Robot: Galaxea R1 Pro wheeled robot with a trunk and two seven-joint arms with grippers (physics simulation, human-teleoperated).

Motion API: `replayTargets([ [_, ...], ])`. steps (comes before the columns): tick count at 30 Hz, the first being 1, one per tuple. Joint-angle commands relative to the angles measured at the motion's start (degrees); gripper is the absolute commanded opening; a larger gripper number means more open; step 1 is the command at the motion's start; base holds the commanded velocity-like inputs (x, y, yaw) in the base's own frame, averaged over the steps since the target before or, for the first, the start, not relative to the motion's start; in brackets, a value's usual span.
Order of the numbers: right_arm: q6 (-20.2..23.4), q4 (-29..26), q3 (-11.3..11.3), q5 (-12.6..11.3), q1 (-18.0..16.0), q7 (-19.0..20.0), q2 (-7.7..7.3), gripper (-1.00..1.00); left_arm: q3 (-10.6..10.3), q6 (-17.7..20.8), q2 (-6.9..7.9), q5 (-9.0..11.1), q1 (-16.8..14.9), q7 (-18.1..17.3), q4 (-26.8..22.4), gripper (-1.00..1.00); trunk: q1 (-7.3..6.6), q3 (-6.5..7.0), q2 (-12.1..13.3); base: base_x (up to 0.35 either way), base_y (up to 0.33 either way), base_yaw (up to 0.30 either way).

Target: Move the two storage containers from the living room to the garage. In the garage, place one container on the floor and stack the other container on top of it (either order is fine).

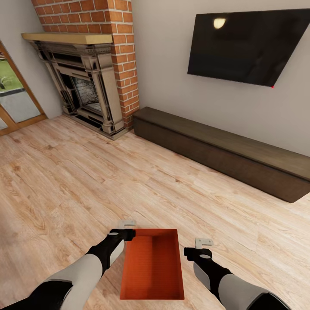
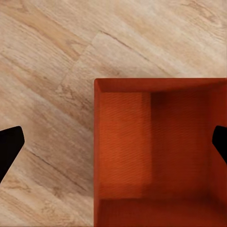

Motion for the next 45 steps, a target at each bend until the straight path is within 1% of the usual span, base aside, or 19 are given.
replayTargets([
  [1,-0.11,0.0,0.49,-0.58,-0.05,-0.26,-0.01,1.0,-0.11,0.26,-0.03,-0.03,0.0,0.21,-0.18,1.0,0.0,-0.05,-0.03,0.0,0.0,0.0],
  [2,-0.11,0.0,0.49,-0.58,-0.05,-0.26,-0.01,1.0,-0.12,0.23,-0.05,-0.02,0.0,0.18,-0.22,1.0,0.0,-0.05,-0.03,0.0,0.0,0.0],
  [7,-0.11,0.0,0.49,-0.58,-0.02,-0.13,-0.05,1.0,-0.14,0.28,-0.09,-0.01,0.0,0.14,-0.34,1.0,1.1,-0.94,-2.04,0.0,0.0,0.0],
  [13,-0.11,0.0,0.49,-0.58,-0.05,0.93,-0.11,1.0,-0.14,0.37,-0.1,-0.01,0.0,0.14,-0.36,1.0,2.42,-2.02,-4.45,0.0,0.0,0.0],
  [25,-0.27,0.06,0.47,-0.65,0.03,0.97,0.06,1.0,-0.14,0.48,0.13,0.04,0.0,0.21,-0.09,1.0,5.06,-4.17,-9.26,0.0,0.0,0.0],
  [29,-0.65,0.13,0.46,-0.66,0.03,0.97,0.25,1.0,-0.23,0.45,0.17,1.31,0.0,0.22,0.29,1.0,5.93,-4.89,-10.86,0.0,0.0,0.0],
  [31,-0.79,0.35,0.47,-0.66,0.03,0.97,0.39,1.0,-0.33,0.44,0.14,2.49,0.0,0.22,0.71,1.0,6.37,-5.25,-11.67,0.0,0.0,0.0],
  [32,-0.81,0.42,0.47,-0.66,0.03,0.97,0.42,1.0,-0.35,0.44,0.13,2.73,0.0,0.22,0.94,1.0,6.59,-5.43,-12.07,0.0,0.0,0.0],
  [34,-0.91,0.69,0.47,-0.65,0.03,0.97,0.53,1.0,-0.38,0.29,0.12,3.31,0.0,0.22,2.64,1.0,7.03,-5.79,-12.87,0.0,0.0,0.0],
  [35,-1.12,0.87,0.47,-0.66,0.03,0.97,0.58,1.0,-0.4,0.06,0.23,3.61,0.0,0.22,4.78,1.0,7.25,-5.97,-13.27,0.0,0.0,0.0],
  [41,-1.12,0.87,0.47,-0.66,0.03,0.97,0.58,1.0,-0.4,0.06,0.23,3.61,0.0,0.22,4.78,1.0,8.57,-7.05,-15.68,0.0,0.0,0.0],
  [45,-1.93,1.04,0.45,-0.71,0.03,0.97,0.59,1.0,-0.4,-0.09,0.57,3.76,0.0,0.22,6.0,1.0,9.45,-7.77,-17.28,0.0,0.0,0.0],
])
